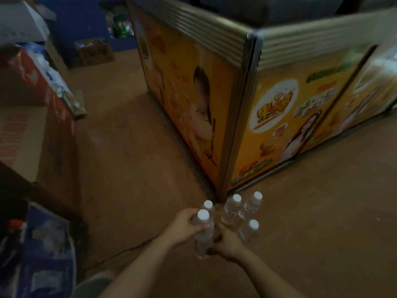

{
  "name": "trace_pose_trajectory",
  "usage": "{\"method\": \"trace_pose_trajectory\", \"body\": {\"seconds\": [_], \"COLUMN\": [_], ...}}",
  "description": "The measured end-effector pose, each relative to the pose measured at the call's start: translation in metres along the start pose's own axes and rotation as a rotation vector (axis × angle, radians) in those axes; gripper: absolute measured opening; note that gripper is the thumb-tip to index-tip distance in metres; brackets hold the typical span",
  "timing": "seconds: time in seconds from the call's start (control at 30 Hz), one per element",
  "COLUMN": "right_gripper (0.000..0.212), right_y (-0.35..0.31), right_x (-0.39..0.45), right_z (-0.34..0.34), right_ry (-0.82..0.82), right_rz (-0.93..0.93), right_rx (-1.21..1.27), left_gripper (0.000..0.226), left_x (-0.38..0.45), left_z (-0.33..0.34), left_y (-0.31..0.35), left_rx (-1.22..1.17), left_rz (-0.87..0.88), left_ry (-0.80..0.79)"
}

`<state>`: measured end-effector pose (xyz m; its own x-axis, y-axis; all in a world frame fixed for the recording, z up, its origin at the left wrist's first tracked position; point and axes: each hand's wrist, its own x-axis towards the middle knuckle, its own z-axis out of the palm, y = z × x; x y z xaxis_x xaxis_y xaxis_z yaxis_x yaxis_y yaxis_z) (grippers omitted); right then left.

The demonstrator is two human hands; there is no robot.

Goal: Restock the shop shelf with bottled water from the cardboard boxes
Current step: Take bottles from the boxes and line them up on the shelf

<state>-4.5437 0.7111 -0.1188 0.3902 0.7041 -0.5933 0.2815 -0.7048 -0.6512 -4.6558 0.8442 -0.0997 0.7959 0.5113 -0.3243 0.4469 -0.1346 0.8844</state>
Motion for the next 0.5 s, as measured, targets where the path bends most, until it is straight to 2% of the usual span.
{"method": "trace_pose_trajectory", "body": {"seconds": [0.23,0.5], "right_gripper": [0.072,0.058], "right_y": [-0.153,-0.356], "right_x": [-0.063,-0.154], "right_z": [-0.082,-0.164], "right_ry": [-0.001,-0.067], "right_rz": [-0.141,-0.349], "right_rx": [-0.114,-0.023], "left_gripper": [0.024,0.025], "left_x": [-0.055,-0.147], "left_z": [-0.103,-0.253], "left_y": [0.149,0.367], "left_rx": [-0.054,-0.091], "left_rz": [0.073,0.182], "left_ry": [0.108,0.274]}}
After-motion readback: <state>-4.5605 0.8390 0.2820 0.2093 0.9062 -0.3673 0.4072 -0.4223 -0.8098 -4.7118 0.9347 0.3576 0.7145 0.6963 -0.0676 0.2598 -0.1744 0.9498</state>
